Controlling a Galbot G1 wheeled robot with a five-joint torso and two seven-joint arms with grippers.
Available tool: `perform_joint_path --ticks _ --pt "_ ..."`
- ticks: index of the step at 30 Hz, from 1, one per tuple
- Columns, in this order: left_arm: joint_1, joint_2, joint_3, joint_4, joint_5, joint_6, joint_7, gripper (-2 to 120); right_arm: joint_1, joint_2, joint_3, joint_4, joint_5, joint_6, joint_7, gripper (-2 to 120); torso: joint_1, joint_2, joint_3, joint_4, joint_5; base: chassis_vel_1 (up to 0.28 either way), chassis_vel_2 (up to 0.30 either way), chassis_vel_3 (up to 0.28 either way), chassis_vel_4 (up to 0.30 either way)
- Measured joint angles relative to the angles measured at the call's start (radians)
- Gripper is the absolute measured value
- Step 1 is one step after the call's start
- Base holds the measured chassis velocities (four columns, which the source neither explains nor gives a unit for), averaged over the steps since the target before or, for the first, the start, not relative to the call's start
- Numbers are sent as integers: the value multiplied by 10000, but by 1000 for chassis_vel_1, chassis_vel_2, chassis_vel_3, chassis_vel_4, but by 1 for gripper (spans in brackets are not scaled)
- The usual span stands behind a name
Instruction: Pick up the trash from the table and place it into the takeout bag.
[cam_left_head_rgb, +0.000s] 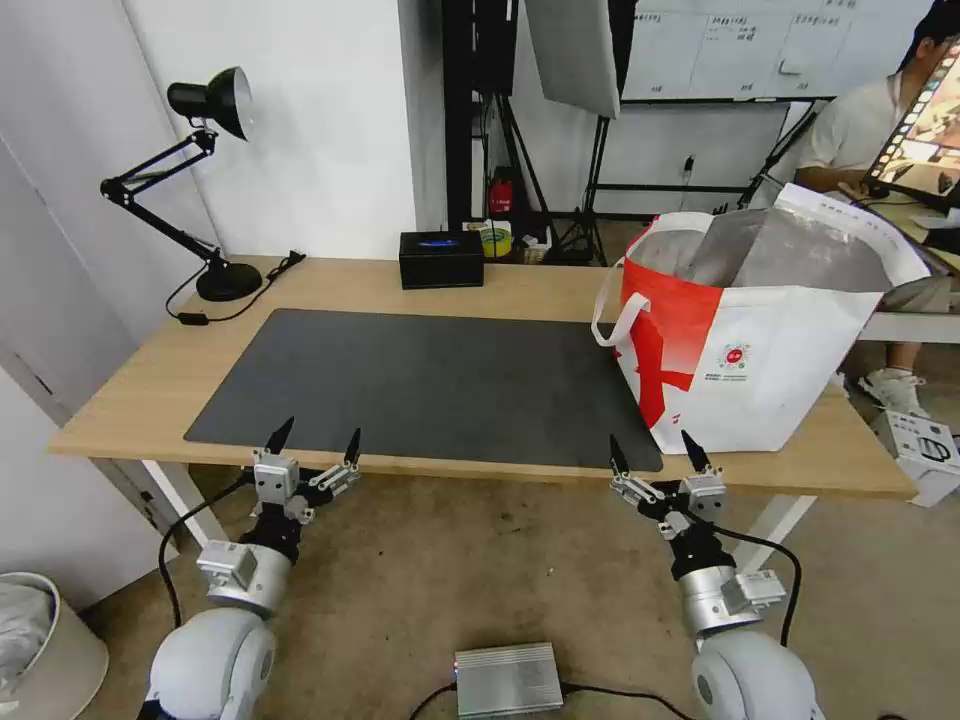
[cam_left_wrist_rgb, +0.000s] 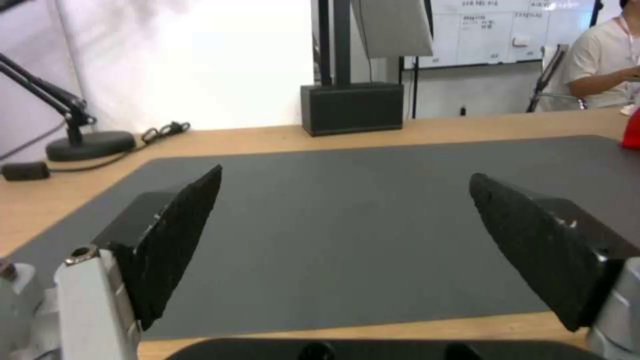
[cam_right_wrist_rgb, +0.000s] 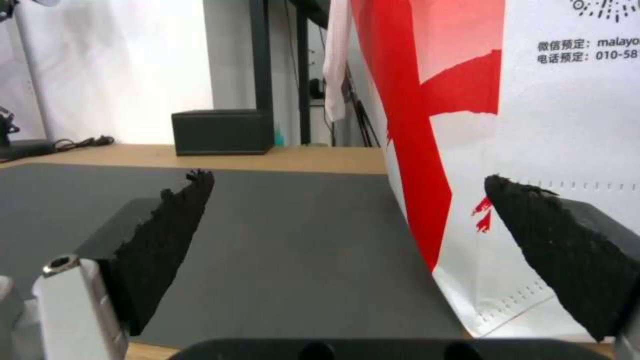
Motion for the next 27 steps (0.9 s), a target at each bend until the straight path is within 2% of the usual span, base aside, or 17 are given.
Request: perform_joint_path --ticks 12,27 --pt "80 -266 -42 56 274 -311 -182 100 0 0 0 0 0 0 0 100 0 0 0 0 0 0 0 0 0" --pt "168 -234 27 179 326 -631 22 100 0 0 -1 0 -1 0 0 100 1 0 0 1 -1 0 0 0 0"
